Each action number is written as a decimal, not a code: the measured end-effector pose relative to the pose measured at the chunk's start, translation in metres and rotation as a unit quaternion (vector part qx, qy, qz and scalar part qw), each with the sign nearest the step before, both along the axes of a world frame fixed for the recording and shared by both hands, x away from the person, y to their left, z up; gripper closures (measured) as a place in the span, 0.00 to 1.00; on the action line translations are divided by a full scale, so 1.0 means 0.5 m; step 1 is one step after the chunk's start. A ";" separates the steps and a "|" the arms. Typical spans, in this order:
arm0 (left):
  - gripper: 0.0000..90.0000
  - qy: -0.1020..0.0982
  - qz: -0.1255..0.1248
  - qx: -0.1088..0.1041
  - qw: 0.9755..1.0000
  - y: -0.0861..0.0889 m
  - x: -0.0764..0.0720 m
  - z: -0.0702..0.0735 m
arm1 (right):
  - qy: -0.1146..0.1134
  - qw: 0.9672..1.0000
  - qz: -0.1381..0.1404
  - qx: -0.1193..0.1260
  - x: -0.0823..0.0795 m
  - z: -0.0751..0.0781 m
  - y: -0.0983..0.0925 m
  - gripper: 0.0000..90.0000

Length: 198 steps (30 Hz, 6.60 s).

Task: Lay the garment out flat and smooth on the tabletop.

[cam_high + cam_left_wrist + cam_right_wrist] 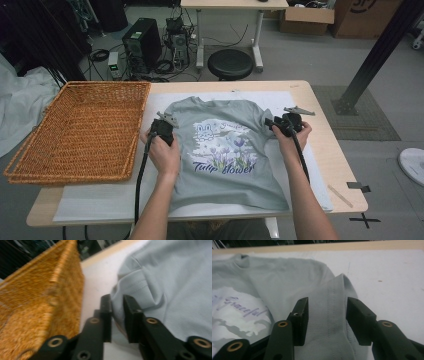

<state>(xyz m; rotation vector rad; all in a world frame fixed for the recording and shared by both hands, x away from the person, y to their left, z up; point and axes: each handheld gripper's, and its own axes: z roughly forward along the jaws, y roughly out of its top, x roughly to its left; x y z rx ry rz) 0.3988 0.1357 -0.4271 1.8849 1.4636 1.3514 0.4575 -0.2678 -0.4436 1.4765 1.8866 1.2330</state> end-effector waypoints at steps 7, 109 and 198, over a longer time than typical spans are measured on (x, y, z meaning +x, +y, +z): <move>0.57 -0.088 -0.011 -0.062 0.994 -0.005 -0.038 0.031 | 0.038 0.998 -0.021 -0.048 -0.003 -0.003 -0.020 1.00; 0.32 -0.066 -0.150 -0.260 0.952 0.003 0.026 -0.007 | -0.100 0.988 0.120 0.001 -0.086 0.118 0.027 0.60; 0.64 0.008 0.004 -0.157 0.988 0.047 0.089 -0.011 | -0.119 0.980 0.156 0.023 -0.298 0.025 0.011 0.64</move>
